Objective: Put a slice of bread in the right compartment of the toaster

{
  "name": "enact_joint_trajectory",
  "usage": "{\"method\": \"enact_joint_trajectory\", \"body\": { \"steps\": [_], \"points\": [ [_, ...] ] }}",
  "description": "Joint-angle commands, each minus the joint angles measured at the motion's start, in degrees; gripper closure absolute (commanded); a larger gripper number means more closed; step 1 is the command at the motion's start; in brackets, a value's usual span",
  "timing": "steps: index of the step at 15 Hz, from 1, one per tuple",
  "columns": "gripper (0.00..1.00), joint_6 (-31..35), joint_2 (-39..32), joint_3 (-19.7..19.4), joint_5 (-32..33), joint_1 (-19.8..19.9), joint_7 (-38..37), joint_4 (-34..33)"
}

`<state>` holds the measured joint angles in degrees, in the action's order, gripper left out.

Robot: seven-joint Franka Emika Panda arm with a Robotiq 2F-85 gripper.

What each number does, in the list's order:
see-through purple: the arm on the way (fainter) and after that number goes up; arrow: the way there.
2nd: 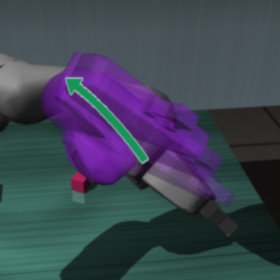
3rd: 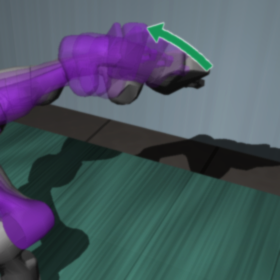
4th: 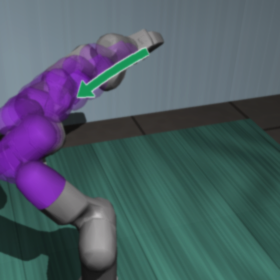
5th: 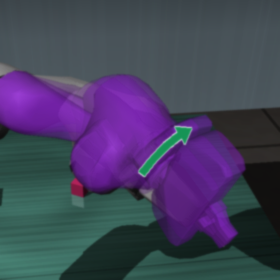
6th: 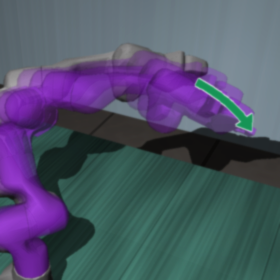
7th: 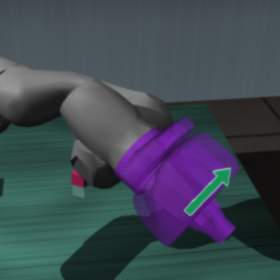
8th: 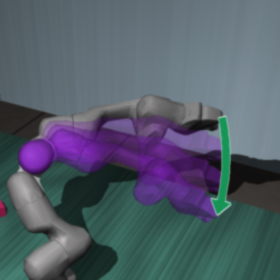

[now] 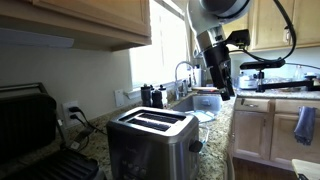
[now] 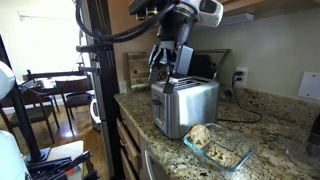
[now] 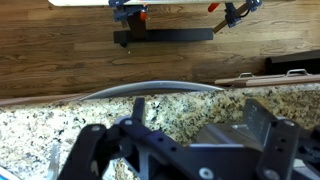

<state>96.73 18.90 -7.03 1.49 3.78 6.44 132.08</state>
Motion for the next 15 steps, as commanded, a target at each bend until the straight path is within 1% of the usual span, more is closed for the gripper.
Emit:
{"method": "enact_joint_trajectory", "body": {
  "steps": [1, 8, 15],
  "points": [
    [0.00, -0.08, -0.04, 0.31, -0.09, 0.35, 0.10, -0.07],
    [0.00, -0.26, 1.26, 1.12, -0.22, 0.08, -0.51, 0.95],
    [0.00, 0.47, 0.94, 1.15, -0.71, 0.29, -0.94, 0.76]
  ]
}}
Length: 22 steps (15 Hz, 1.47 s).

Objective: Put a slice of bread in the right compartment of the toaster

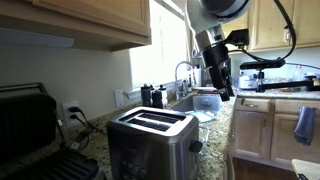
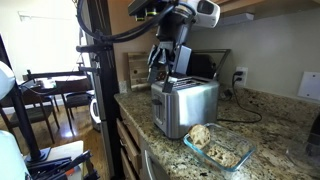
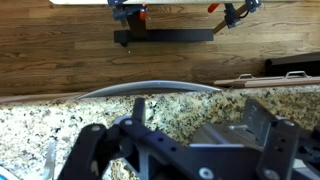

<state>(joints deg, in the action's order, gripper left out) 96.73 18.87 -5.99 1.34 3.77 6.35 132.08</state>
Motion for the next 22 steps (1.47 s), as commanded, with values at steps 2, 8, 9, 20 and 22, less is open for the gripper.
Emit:
{"method": "enact_joint_trajectory", "body": {
  "steps": [2, 8, 9, 20, 22],
  "points": [
    [0.00, 1.09, 0.77, -0.01, -0.52, 0.42, -0.97, 0.72],
    [0.00, 4.39, -0.35, -0.75, -0.35, 0.93, -0.87, 0.37],
    [0.00, 5.11, -0.64, -0.90, -0.30, 1.00, -0.81, 0.33],
    [0.00, 11.59, -7.14, -1.21, 0.05, 1.56, -0.86, -1.65],
    [0.00, 11.95, -8.79, -1.31, 0.21, 1.67, -0.72, -2.58]
  ]
}}
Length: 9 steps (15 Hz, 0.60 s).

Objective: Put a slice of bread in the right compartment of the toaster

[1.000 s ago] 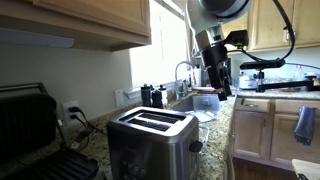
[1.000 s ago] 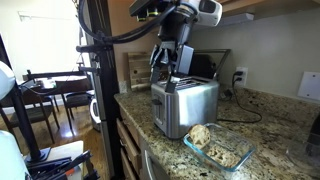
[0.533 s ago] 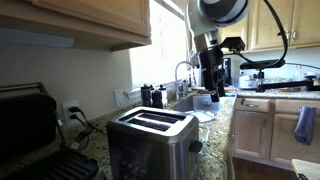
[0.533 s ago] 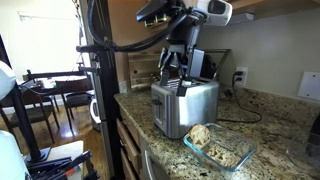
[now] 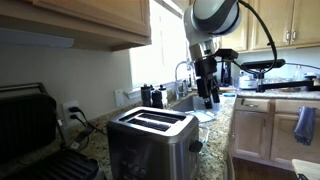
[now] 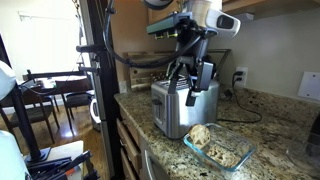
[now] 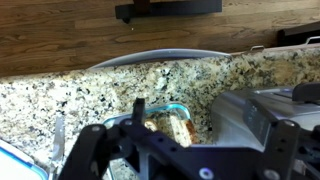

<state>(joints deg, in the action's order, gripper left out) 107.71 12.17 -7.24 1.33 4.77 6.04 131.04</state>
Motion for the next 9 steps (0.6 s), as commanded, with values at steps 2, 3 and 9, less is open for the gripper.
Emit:
{"method": "enact_joint_trajectory", "body": {
  "steps": [2, 3, 9],
  "points": [
    [0.00, 1.17, -3.96, -0.24, 0.28, 0.86, -0.28, -2.85],
    [0.00, 1.29, -4.94, -0.34, 0.31, 0.98, -0.21, -3.59],
    [0.00, 1.70, -11.13, -0.82, 0.55, 1.96, 1.15, -8.37]
  ]
}}
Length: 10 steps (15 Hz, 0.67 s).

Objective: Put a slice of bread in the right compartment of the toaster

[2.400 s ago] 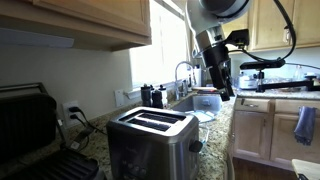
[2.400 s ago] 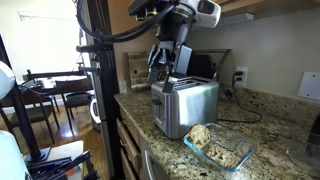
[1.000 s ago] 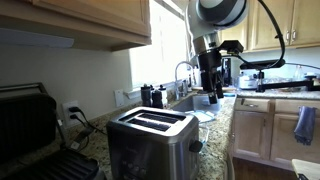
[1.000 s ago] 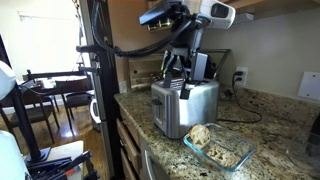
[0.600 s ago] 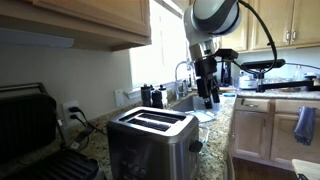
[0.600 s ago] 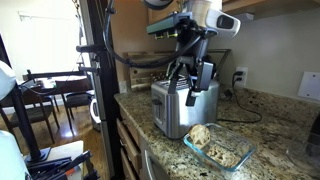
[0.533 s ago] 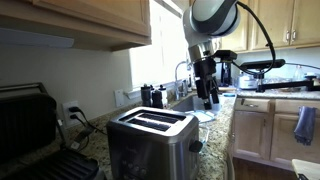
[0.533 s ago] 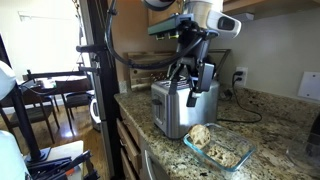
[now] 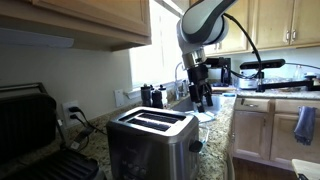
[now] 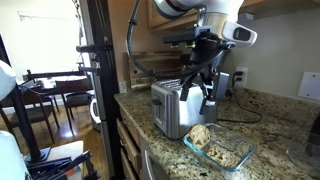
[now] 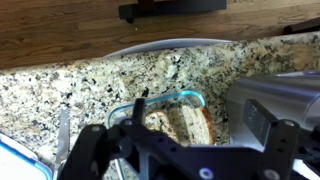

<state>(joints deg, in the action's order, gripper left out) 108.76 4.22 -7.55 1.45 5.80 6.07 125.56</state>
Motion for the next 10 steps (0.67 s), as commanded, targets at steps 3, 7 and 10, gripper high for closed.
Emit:
{"method": "enact_joint_trajectory", "body": {
  "steps": [3, 7, 10],
  "points": [
    [0.00, 0.04, -5.11, -0.71, 0.08, 1.29, 1.87, -4.72],
    [0.00, -0.09, -6.36, -0.60, 0.37, 1.39, 1.97, -5.48],
    [0.00, -0.32, -5.75, -0.40, 0.43, 1.25, 2.01, -4.67]
  ]
}}
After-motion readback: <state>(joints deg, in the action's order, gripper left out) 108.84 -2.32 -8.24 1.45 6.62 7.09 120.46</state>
